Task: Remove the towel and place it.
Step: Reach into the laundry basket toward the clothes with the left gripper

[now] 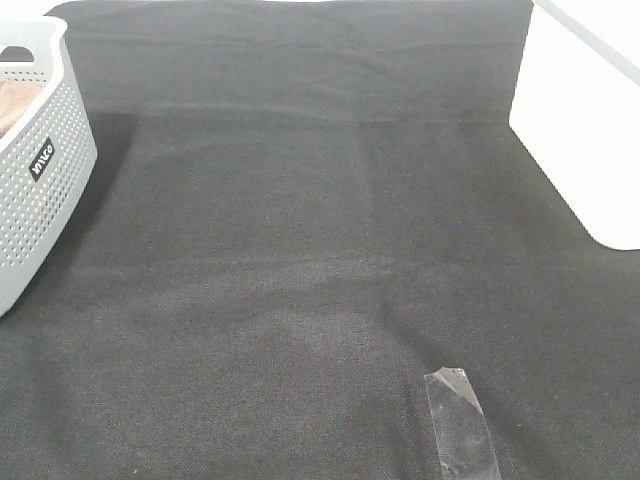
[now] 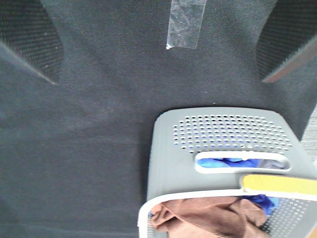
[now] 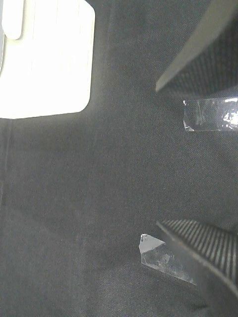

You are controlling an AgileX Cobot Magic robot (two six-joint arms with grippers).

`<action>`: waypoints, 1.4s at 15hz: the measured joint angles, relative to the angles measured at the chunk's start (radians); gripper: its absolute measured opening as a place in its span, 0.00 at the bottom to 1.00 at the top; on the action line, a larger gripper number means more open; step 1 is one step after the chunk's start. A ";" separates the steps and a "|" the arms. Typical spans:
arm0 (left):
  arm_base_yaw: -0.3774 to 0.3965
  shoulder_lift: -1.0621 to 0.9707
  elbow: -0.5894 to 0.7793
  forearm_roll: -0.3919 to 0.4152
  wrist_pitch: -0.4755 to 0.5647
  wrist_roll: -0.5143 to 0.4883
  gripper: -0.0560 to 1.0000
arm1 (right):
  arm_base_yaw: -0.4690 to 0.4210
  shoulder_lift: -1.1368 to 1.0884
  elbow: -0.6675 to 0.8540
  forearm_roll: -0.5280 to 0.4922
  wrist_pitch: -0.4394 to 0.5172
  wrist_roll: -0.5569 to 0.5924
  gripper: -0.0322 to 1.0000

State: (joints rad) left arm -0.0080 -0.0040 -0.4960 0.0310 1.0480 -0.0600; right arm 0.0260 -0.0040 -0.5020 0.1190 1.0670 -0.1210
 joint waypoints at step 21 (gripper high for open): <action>0.000 0.000 0.000 0.004 0.000 0.041 0.99 | 0.000 0.000 0.000 0.000 0.000 0.000 0.69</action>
State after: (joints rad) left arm -0.0080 -0.0040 -0.4960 0.0350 1.0480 -0.0190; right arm 0.0260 -0.0040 -0.5020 0.1190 1.0670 -0.1210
